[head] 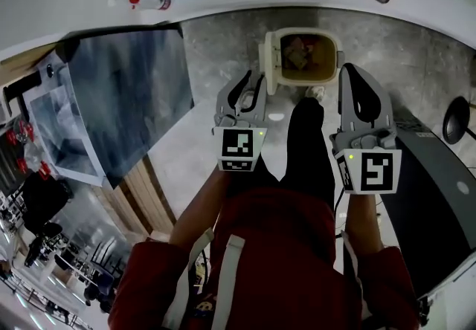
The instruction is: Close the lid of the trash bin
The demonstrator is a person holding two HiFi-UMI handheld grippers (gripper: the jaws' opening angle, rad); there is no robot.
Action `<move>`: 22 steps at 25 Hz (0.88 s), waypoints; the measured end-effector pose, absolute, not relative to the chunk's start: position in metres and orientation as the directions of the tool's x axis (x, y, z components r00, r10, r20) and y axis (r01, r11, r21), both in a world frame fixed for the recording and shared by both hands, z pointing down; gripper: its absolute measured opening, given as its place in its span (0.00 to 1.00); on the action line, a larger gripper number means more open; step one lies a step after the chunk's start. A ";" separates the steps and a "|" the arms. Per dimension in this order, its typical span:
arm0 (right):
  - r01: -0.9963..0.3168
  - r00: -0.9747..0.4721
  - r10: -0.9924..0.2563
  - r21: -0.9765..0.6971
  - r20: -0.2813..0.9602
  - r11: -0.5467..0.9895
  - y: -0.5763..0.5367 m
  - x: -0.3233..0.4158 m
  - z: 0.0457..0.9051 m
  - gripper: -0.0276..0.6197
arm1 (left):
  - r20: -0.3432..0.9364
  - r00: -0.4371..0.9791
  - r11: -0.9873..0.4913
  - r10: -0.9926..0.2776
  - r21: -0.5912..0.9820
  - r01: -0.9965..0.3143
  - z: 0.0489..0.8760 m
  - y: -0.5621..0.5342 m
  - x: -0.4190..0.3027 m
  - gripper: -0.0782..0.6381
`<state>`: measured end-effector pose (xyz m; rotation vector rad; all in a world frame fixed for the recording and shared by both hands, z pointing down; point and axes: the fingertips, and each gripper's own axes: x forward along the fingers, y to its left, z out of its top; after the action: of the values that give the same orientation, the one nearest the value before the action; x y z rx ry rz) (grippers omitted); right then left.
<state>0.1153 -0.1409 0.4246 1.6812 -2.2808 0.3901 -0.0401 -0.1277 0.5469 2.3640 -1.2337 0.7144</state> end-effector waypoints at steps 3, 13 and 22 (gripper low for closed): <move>-0.956 -0.286 -0.870 -0.063 0.401 0.285 -0.138 0.123 0.447 0.05 | 0.637 0.488 -0.553 -0.597 0.114 -0.825 0.577 -0.118 -0.031 0.30; -0.959 -0.280 -0.847 -0.100 0.452 0.264 -0.126 0.138 0.500 0.05 | 0.709 0.479 -0.554 -0.517 0.149 -0.819 0.639 -0.097 -0.019 0.34; -0.967 -0.252 -0.842 -0.099 0.477 0.233 -0.118 0.153 0.513 0.05 | 0.707 0.496 -0.577 -0.505 0.151 -0.803 0.637 -0.091 -0.002 0.33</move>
<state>0.1533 -0.1180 0.5128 1.6786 -2.1883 0.5432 -0.0023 -0.0907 0.6369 2.2770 -1.0772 0.8551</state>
